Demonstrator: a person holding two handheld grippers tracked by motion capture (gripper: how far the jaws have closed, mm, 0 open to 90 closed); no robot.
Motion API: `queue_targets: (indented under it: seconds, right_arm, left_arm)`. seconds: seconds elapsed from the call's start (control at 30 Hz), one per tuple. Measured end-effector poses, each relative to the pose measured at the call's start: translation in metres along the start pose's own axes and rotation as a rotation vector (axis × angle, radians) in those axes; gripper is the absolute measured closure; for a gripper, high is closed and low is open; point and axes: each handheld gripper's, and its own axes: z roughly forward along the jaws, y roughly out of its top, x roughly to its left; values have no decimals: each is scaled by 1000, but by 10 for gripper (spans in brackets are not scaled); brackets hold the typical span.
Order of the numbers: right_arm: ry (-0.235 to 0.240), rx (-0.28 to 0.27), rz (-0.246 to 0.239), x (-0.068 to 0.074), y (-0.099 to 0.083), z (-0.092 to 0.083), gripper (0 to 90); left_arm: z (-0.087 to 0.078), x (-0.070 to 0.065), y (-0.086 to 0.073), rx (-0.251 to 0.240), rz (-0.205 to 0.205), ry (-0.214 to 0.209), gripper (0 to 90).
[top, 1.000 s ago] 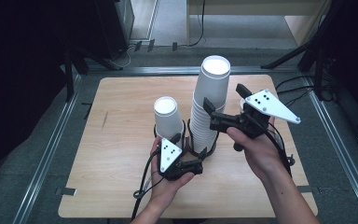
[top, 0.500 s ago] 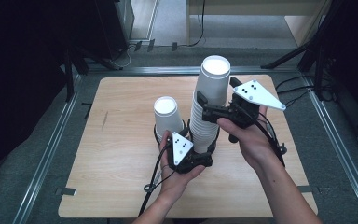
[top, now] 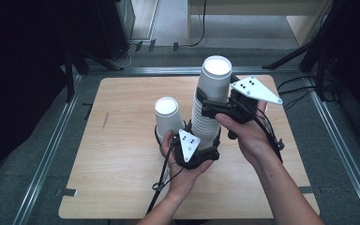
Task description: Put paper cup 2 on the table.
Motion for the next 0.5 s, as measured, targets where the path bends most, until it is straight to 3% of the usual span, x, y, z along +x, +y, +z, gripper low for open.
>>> queue_targets:
  seconds: [0.13,0.5]
  right_arm:
    - [1,17,-2,-2,-3,4,2]
    - [3,50,-3,-3,-9,10,0]
  left_arm:
    - [5,-1,1,-10,4,32,75]
    - [10,-2,5,-35,19,62,74]
